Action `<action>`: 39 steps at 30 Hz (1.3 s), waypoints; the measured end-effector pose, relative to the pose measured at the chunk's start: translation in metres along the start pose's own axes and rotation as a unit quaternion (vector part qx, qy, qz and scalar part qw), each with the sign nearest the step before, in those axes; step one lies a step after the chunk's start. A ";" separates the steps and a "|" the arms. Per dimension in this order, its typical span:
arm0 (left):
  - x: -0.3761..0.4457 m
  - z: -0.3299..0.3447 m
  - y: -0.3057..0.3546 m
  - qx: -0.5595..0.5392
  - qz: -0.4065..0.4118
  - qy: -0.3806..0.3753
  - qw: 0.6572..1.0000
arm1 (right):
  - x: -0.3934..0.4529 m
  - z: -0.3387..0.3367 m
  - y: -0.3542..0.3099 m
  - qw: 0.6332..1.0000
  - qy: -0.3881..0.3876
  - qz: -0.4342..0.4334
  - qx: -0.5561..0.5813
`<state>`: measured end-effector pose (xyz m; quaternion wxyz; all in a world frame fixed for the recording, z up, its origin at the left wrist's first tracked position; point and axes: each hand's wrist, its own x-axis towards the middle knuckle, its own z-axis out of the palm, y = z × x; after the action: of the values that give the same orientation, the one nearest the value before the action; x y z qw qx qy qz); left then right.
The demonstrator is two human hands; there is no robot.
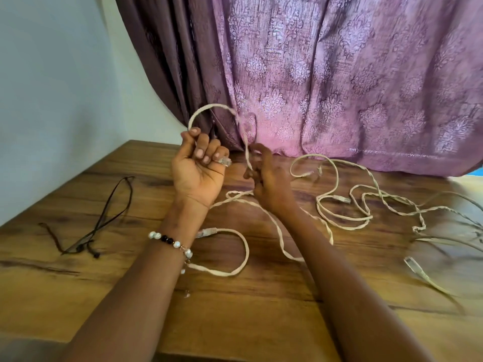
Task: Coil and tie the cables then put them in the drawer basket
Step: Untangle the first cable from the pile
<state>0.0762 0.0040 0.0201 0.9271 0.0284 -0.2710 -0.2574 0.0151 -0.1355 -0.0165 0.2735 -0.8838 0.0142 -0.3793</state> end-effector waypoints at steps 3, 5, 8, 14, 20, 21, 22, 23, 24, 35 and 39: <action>0.005 -0.004 0.007 0.069 0.030 0.027 0.997 | -0.003 -0.001 0.004 0.983 -0.080 -0.093 -0.133; 0.007 -0.007 0.007 0.149 0.035 0.058 0.987 | -0.003 -0.003 -0.002 0.958 -0.137 -0.172 -0.184; 0.007 -0.008 0.000 0.289 0.026 0.090 0.953 | -0.003 -0.011 -0.014 0.939 -0.156 -0.233 -0.198; -0.006 -0.017 -0.019 0.558 -0.047 -0.014 0.828 | -0.005 -0.045 -0.029 0.975 -0.075 -0.206 -0.042; -0.008 -0.019 -0.020 0.520 -0.191 -0.012 0.833 | -0.002 -0.070 -0.016 0.994 -0.029 -0.026 0.098; -0.008 -0.019 -0.019 0.490 -0.222 -0.023 0.843 | -0.002 -0.074 -0.016 0.993 -0.025 -0.009 0.112; -0.009 -0.019 -0.019 0.464 -0.251 -0.038 0.849 | -0.001 -0.074 -0.015 0.994 -0.018 -0.003 0.111; -0.011 -0.018 -0.019 0.445 -0.275 -0.052 0.851 | -0.001 -0.074 -0.016 0.995 -0.010 -0.001 0.104; -0.012 -0.018 -0.020 0.428 -0.293 -0.062 0.853 | -0.002 -0.073 -0.016 0.995 -0.003 0.003 0.102; -0.002 -0.023 0.003 0.167 -0.260 0.009 0.951 | -0.009 -0.050 -0.010 0.962 -0.114 0.146 0.203; 0.003 -0.031 0.011 0.077 -0.230 -0.002 0.970 | -0.012 -0.056 -0.016 0.911 -0.190 0.233 0.281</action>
<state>0.0991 0.0096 -0.0025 0.8375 0.1608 -0.2785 -0.4418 -0.0341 -0.1455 0.0150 0.5889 -0.7974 0.0603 -0.1175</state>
